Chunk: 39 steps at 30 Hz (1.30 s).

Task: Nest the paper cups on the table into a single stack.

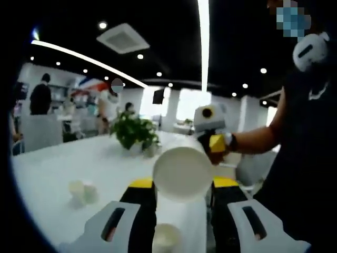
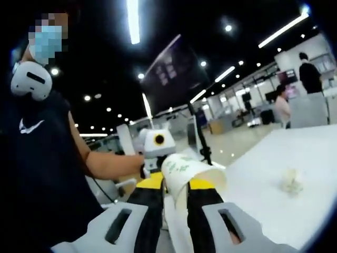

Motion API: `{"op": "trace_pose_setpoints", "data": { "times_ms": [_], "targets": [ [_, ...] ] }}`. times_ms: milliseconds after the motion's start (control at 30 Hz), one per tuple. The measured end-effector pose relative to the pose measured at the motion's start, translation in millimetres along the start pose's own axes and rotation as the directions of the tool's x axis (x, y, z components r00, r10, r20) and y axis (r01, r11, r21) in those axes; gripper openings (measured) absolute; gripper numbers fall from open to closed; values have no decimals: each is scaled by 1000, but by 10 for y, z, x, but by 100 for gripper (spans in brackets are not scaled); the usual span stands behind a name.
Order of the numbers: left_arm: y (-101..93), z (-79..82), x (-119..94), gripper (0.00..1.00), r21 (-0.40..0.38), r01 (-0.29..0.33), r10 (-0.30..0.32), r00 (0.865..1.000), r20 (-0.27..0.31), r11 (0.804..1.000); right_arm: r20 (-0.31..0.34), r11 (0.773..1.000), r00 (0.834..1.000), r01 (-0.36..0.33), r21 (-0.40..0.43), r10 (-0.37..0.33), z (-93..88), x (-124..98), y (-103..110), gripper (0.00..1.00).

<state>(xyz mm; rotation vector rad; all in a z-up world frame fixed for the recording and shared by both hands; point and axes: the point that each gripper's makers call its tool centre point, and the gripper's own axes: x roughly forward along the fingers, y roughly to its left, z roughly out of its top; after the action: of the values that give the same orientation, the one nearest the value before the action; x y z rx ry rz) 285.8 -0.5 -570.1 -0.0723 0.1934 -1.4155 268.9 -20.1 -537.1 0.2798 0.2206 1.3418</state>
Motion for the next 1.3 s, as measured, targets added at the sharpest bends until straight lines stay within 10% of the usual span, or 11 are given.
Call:
{"op": "trace_pose_setpoints", "data": {
  "times_ms": [267,500,767,1067,1300],
  "targets": [
    [25,48,-13,39,-11,-16,17,1000,21,1000,-31,999,999,-34,-20,34,32,-1,56,2],
    [61,162,0,74,-45,-43,46,996,76,998,-35,998,999,-31,-51,29,78,17,64,0],
    [243,113,-89,91,-16,-149,150,988,41,989,-160,986,986,25,-167,-53,85,-4,-52,0],
    [402,-42,-289,99,-15,-287,287,958,-12,958,-367,960,918,47,-275,-150,127,-31,-211,0],
    [611,-254,-497,99,38,-417,419,903,-94,908,-538,938,817,7,-348,-206,26,-25,-258,0]
  ]
}}
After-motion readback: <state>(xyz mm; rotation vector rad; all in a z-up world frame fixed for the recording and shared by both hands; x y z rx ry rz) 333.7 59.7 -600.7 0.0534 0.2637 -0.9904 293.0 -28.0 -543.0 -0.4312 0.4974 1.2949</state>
